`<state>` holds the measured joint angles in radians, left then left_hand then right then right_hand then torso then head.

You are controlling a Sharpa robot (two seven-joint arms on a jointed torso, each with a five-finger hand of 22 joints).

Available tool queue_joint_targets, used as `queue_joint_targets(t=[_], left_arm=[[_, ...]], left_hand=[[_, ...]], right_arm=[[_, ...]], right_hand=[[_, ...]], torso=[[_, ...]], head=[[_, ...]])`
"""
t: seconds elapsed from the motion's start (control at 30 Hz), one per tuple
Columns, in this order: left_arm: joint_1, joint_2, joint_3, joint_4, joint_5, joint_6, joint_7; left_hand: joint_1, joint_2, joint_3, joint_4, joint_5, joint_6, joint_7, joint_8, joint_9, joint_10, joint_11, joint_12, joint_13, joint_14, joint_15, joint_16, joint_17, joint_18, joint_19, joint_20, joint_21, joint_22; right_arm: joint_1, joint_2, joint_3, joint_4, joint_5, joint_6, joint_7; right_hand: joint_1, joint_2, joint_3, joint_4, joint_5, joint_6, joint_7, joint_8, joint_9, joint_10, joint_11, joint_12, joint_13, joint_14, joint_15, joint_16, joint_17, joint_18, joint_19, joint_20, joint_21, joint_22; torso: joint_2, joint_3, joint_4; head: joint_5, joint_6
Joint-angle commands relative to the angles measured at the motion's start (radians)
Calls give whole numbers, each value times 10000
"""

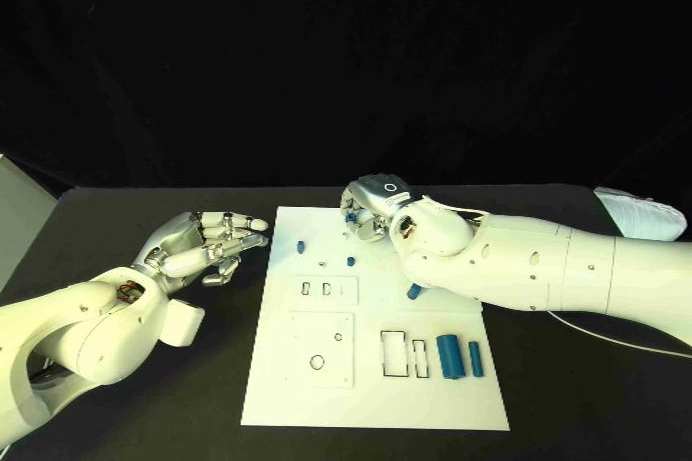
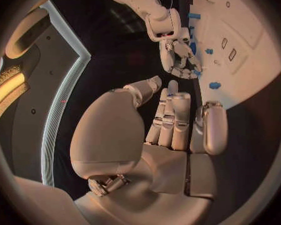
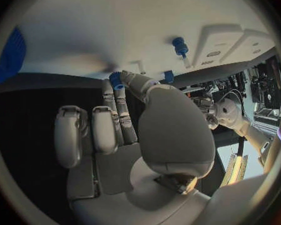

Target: Assemble the parts on the task board

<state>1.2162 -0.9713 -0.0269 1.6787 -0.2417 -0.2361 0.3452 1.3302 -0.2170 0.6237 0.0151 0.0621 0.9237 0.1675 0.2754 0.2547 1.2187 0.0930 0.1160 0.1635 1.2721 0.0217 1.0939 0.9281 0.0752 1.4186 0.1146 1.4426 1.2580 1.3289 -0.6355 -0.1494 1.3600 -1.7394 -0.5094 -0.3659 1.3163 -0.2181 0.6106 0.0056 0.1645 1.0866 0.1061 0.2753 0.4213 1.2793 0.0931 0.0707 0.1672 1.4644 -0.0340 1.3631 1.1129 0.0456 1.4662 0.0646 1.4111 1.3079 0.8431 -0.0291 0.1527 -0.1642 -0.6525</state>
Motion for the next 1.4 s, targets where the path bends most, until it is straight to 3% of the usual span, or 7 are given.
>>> queue_joint_targets(t=[0.03,0.2,0.27,0.37,0.53,0.9,1.4], left_arm=[[13,18,7,18,44,172,29],[13,19,7,12,44,173,26],[13,20,7,9,44,171,25],[13,21,7,5,45,168,24],[13,12,7,1,46,165,25],[13,-20,6,-40,49,146,30],[10,127,4,-306,95,145,61]], left_hand=[[-20,105,13,-58,-68,-69,-16,-38,13,-50,-3,46,12,-69,-33,-29,9,-124,-63,-23,-45,-11],[-20,105,13,-58,-68,-69,-16,-38,13,-50,-3,46,12,-69,-33,-29,9,-124,-63,-23,-45,-11],[-24,108,13,-71,-70,-73,-16,-39,26,-69,-1,52,31,-76,-32,-39,23,-124,-68,-23,-43,-8],[-24,108,13,-71,-70,-73,-16,-39,26,-69,-1,52,31,-76,-32,-39,23,-124,-68,-23,-43,-8],[-27,107,12,-71,-70,-74,-15,-40,28,-76,1,51,34,-79,-31,-44,21,-123,-70,-22,-44,-10],[-27,107,12,-71,-70,-74,-15,-40,28,-76,1,51,34,-79,-31,-44,21,-123,-70,-22,-44,-10],[-28,113,15,-76,-69,-77,-15,-40,34,-88,2,52,42,-76,-30,-39,39,-121,-77,-21,-47,-18]], right_arm=[[-35,9,-26,-38,-90,477,-46],[-35,28,-27,-72,-89,455,5],[-35,31,-28,-78,-72,381,68],[-35,15,-29,-48,-39,266,147],[-35,-125,-30,159,0,27,253],[-15,-981,-5,1062,188,-407,286],[290,-2500,151,1986,2018,-1441,1164]], right_hand=[[40,76,29,35,18,74,15,68,24,553,-558,41,28,266,-62,61,5,42,195,-24,17,272],[-98,-78,27,115,-102,-58,55,-32,29,468,-518,-30,52,241,-31,37,-60,56,159,-7,-47,199],[-361,-402,20,292,-437,-416,176,-291,-32,121,-383,-95,24,196,79,-20,-181,77,100,77,-153,80],[-633,-730,-159,464,-428,-944,249,-676,-121,-457,-260,-95,-69,103,195,-190,-552,148,-34,180,-416,-248],[-422,-604,-1503,591,-358,-1431,264,-1118,-202,-1487,-158,-38,-273,-93,257,-668,-1474,337,-352,271,-1208,-1193],[188,-387,-2851,1216,-359,-1401,230,-1336,-245,-1709,-158,244,-339,-90,263,-729,-1687,357,-306,272,-1409,-1317],[745,-292,-2400,1671,-99,-994,308,-1356,-267,-1308,-180,551,-368,-79,233,-688,-1699,348,-257,232,-1452,-1284]], torso=[[4,6,0],[3,7,1],[2,11,-5],[0,10,-12],[-3,16,-12],[-31,46,-93],[-171,153,-256]], head=[[6,-10],[13,-11],[21,0],[25,-3],[7,6],[-18,129],[9,308]])
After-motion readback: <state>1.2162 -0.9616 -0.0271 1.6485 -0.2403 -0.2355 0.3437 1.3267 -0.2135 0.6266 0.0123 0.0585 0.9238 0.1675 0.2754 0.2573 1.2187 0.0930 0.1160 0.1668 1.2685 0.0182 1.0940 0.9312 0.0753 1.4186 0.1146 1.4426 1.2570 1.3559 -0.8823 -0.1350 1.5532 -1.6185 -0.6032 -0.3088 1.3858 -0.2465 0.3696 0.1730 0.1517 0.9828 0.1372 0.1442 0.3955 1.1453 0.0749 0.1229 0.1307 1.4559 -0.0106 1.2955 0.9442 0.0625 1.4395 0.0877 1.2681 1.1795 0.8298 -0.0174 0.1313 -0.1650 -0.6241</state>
